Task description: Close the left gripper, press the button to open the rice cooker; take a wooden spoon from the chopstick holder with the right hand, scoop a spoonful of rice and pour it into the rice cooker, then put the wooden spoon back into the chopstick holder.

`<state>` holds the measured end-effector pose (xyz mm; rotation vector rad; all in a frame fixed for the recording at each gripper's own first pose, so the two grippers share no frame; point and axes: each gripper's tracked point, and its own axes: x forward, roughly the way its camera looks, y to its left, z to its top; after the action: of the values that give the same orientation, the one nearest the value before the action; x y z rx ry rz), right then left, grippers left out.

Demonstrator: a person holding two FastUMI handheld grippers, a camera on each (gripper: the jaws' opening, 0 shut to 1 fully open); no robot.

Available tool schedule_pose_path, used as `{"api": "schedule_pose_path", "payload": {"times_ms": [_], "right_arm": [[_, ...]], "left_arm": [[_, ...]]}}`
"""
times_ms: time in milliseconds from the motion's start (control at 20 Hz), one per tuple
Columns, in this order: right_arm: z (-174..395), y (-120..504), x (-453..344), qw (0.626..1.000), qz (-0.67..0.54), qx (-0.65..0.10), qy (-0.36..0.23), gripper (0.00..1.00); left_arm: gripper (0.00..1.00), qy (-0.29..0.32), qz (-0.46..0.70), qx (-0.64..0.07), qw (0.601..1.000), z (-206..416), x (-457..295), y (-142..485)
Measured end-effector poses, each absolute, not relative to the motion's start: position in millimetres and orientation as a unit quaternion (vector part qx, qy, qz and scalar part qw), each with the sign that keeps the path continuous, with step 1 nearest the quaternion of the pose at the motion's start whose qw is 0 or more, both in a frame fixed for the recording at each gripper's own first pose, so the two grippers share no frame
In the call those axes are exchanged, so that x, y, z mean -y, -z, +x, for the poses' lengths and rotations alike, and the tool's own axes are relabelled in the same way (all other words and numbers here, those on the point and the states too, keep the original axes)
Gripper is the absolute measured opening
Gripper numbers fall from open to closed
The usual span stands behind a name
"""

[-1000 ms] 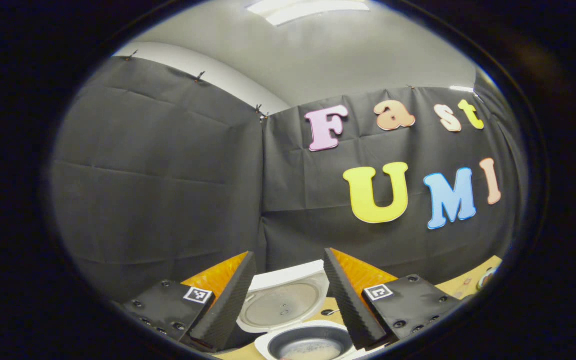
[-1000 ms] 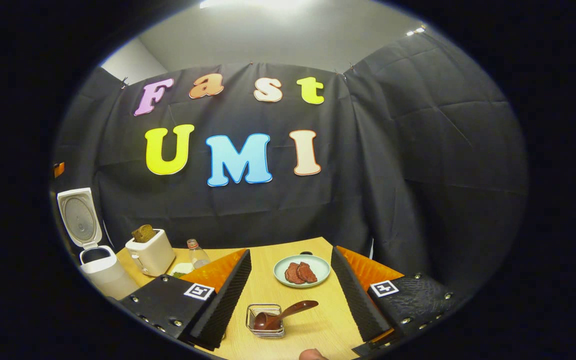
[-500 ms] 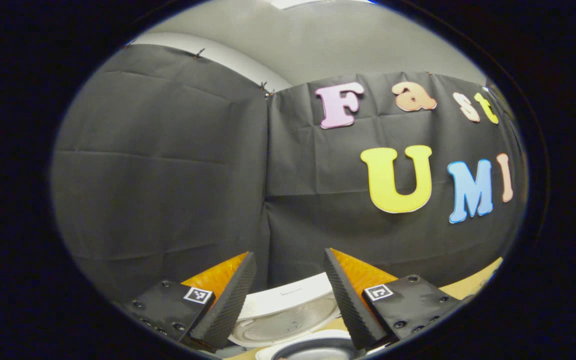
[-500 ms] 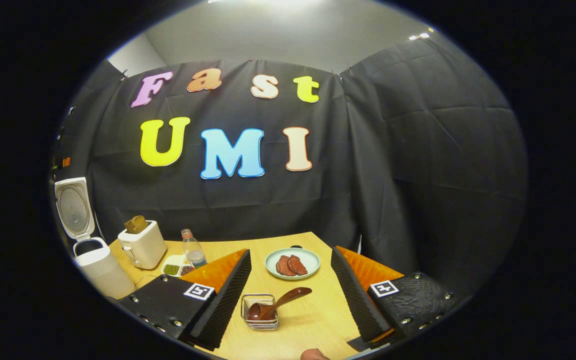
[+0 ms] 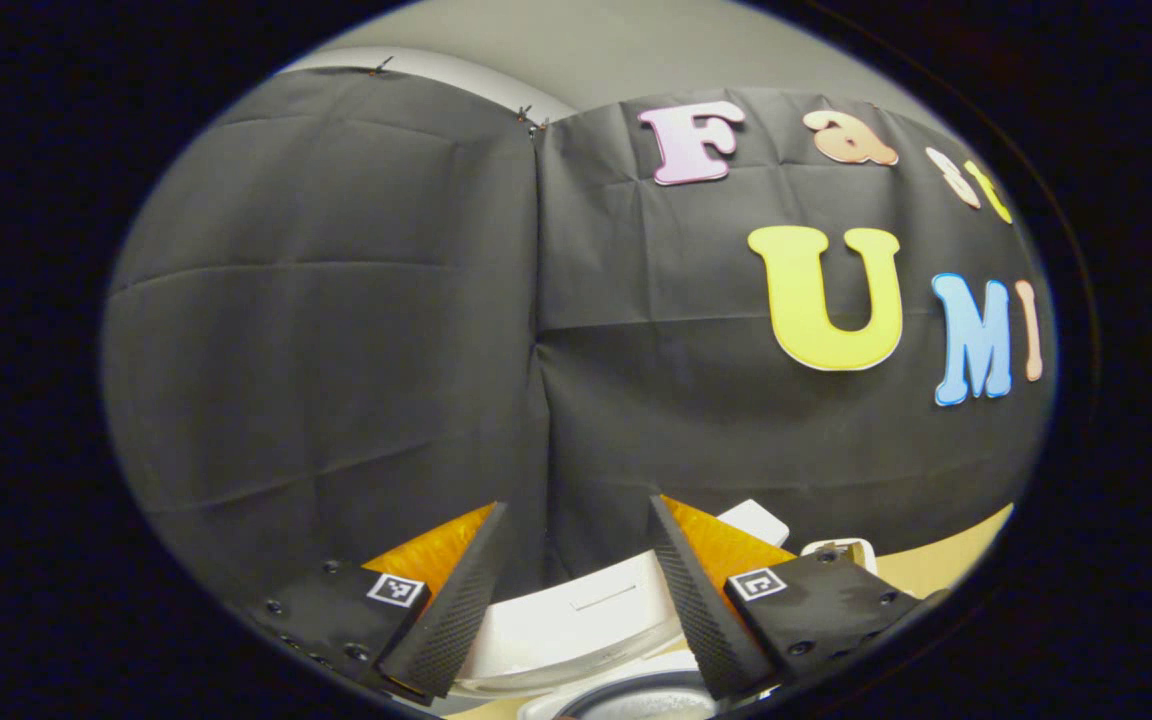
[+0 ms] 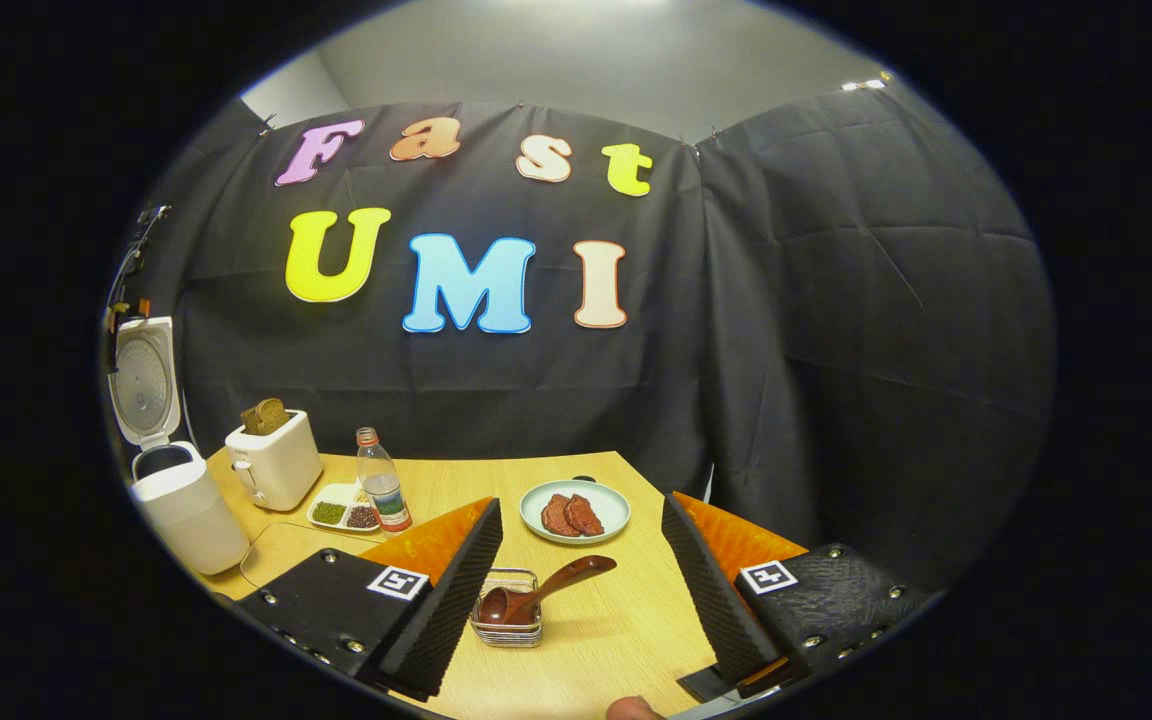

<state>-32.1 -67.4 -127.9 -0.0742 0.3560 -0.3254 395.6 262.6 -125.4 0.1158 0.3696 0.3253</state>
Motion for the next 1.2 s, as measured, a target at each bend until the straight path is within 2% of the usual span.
{"api": "schedule_pose_path", "payload": {"times_ms": [500,1200], "right_arm": [[-21.7,125.9,80.4,0.975,-0.032,-0.177,0.132,0.98],[-14.2,117.9,108.2,0.984,-0.039,-0.161,0.071,0.98]], "left_arm": [[0.95,-0.172,0.007,-0.201,0.964,384.0,-249.4,130.2],[0.95,-0.16,-0.004,-0.242,0.957,307.7,-167.2,155.4]]}}
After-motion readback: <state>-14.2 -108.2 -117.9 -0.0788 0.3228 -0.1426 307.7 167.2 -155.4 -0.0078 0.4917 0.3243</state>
